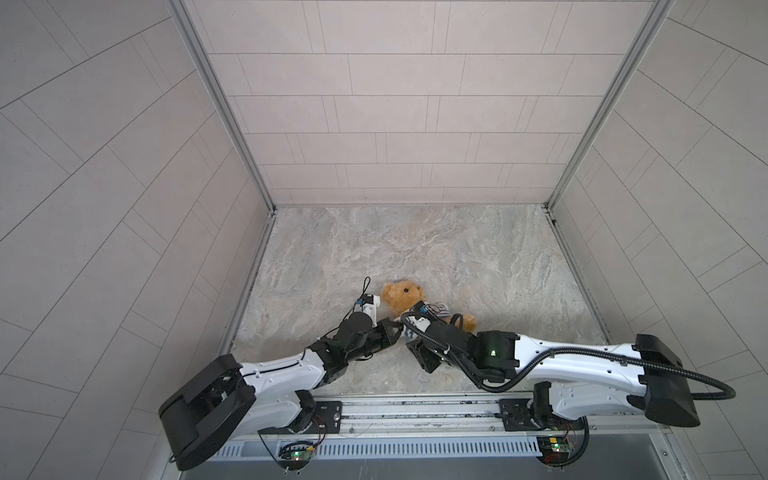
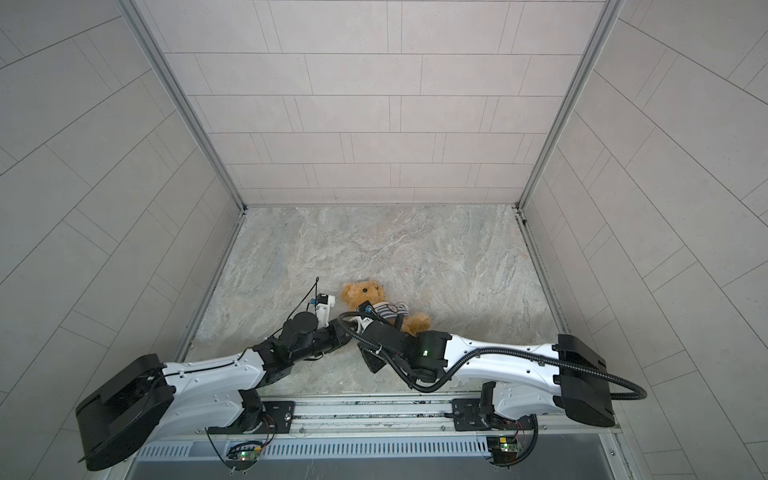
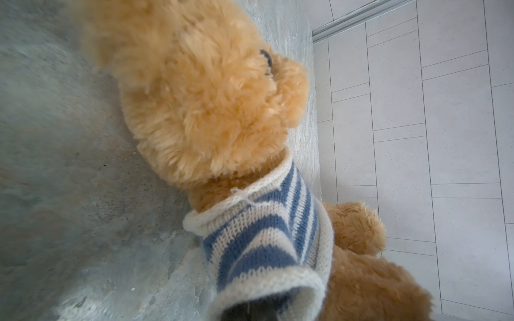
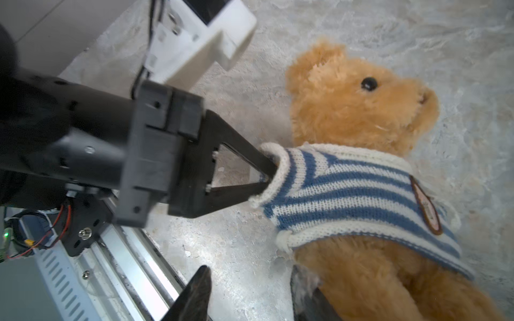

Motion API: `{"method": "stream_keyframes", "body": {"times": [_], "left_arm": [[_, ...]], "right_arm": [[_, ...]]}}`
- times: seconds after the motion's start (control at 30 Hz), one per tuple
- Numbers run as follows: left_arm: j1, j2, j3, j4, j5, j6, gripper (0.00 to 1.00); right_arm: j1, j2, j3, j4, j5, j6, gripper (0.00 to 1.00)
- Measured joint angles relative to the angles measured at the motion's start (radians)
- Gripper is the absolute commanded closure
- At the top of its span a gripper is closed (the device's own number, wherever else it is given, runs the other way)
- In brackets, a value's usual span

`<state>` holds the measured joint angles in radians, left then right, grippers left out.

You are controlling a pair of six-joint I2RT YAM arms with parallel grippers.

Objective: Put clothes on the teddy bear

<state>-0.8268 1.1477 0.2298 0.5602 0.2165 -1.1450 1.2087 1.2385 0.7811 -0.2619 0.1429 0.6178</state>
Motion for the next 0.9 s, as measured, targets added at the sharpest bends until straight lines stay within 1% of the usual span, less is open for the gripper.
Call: {"method": "stream_keyframes", "body": {"times": [0.2, 0.47, 0.53, 0.67, 0.9], "left_arm": [[-0.002, 0.000, -0.005, 0.012, 0.006, 0.000, 1.00], [-0.013, 0.000, -0.008, 0.019, 0.008, 0.000, 1.00], [-0.016, 0.000, -0.008, 0.019, 0.008, 0.001, 1.00], [-0.018, -0.001, -0.008, 0.020, 0.011, 0.001, 1.00], [-0.020, -0.017, -0.010, 0.018, 0.009, 0.012, 1.00]], "right_arm": [[-0.096, 0.000, -0.109, 0.104, -0.071, 0.043, 0.50], [-0.140, 0.023, -0.143, 0.222, -0.139, 0.072, 0.50], [-0.145, 0.037, -0.149, 0.253, -0.148, 0.078, 0.52], [-0.150, 0.069, -0.150, 0.296, -0.159, 0.094, 0.59], [-0.164, 0.109, -0.150, 0.330, -0.167, 0.114, 0.79]]}}
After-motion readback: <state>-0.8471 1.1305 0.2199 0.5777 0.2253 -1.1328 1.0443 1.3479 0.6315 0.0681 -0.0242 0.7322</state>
